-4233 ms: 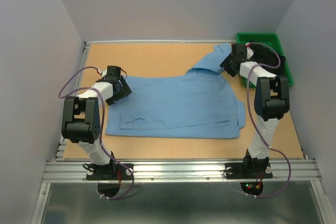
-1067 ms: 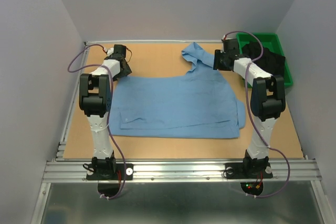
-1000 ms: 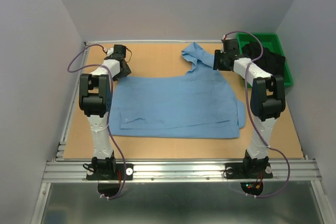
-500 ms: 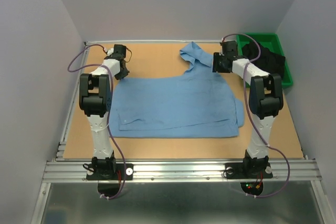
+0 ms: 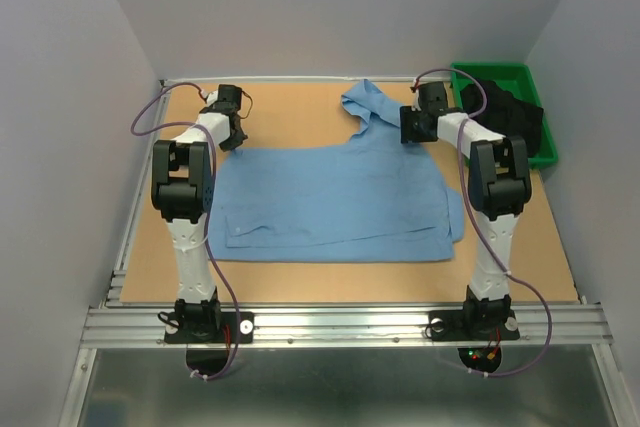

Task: Fold and stack the long sleeve shirts
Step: Fold the shirt

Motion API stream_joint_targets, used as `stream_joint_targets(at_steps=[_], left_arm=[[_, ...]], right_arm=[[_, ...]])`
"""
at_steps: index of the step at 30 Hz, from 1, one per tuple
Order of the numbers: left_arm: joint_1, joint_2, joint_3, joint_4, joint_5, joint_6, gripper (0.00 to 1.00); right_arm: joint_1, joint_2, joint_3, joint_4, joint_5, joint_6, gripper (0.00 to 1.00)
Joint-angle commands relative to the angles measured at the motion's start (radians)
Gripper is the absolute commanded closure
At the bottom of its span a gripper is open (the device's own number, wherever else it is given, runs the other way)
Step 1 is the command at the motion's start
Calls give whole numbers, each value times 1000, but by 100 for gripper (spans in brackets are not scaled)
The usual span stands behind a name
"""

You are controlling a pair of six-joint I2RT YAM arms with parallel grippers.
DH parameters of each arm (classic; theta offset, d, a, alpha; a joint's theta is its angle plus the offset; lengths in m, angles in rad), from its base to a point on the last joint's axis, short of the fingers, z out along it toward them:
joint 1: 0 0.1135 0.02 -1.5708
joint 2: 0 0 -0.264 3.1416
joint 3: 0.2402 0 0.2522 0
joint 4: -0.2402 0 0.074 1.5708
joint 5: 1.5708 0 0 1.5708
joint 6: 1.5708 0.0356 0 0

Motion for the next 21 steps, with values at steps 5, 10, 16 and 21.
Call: stream_joint_targets(at_steps=[5, 10, 16, 21], left_arm=[[-3, -24, -50, -4, -12, 21, 98], [-1, -28, -51, -4, -22, 22, 98], [-1, -43, -56, -4, -51, 25, 100], [0, -54, -48, -9, -61, 30, 100]], right_arm=[[-7, 44, 84, 11, -20, -6, 43], [-7, 75, 71, 11, -18, -9, 48], [-9, 70, 51, 11, -15, -23, 73], [-9, 52, 67, 11, -8, -43, 95]])
